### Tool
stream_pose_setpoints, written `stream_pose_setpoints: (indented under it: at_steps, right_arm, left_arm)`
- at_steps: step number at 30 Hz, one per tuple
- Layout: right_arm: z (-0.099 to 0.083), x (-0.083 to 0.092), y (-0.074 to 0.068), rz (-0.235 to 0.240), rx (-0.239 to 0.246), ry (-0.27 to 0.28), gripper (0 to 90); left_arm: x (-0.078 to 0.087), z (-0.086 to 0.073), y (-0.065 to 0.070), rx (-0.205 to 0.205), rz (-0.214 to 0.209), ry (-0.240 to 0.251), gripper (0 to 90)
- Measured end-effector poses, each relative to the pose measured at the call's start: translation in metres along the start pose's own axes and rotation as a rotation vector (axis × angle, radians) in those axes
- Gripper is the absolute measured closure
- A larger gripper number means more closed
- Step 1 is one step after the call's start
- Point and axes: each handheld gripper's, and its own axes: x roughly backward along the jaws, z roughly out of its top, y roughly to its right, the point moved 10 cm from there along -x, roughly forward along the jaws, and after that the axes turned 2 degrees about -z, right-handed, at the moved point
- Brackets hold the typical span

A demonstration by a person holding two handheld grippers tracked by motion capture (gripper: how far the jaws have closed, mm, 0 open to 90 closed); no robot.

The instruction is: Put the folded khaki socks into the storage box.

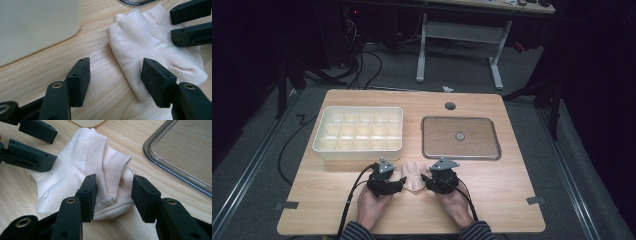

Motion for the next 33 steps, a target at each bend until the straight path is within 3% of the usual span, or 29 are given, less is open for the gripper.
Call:
stream_pose_setpoints:
  at_steps: [4, 8, 20, 27, 33]
  right_arm:
    - [0.004, 0.004, -0.002, 0.002, -0.011, 0.013, 56.5]
    - [0.014, 0.015, -0.004, 0.013, -0.022, 0.059, 59.6]
    - [0.021, 0.026, -0.028, 0.071, 0.035, 0.081, 74.4]
    - [0.022, 0.022, -0.047, 0.112, 0.06, 0.085, 80.3]
    - [0.012, 0.015, -0.051, 0.111, 0.074, 0.048, 84.0]
  left_arm:
    - [0.002, 0.002, -0.001, 0.018, -0.018, 0.013, 40.6]
    - [0.008, 0.009, -0.002, 0.032, -0.035, 0.038, 40.0]
    - [0.018, 0.041, -0.019, 0.093, -0.051, 0.073, 39.8]
    - [0.003, 0.042, -0.018, 0.123, -0.088, 0.048, 41.6]
    - [-0.008, 0.042, -0.016, 0.141, -0.1, 0.042, 43.0]
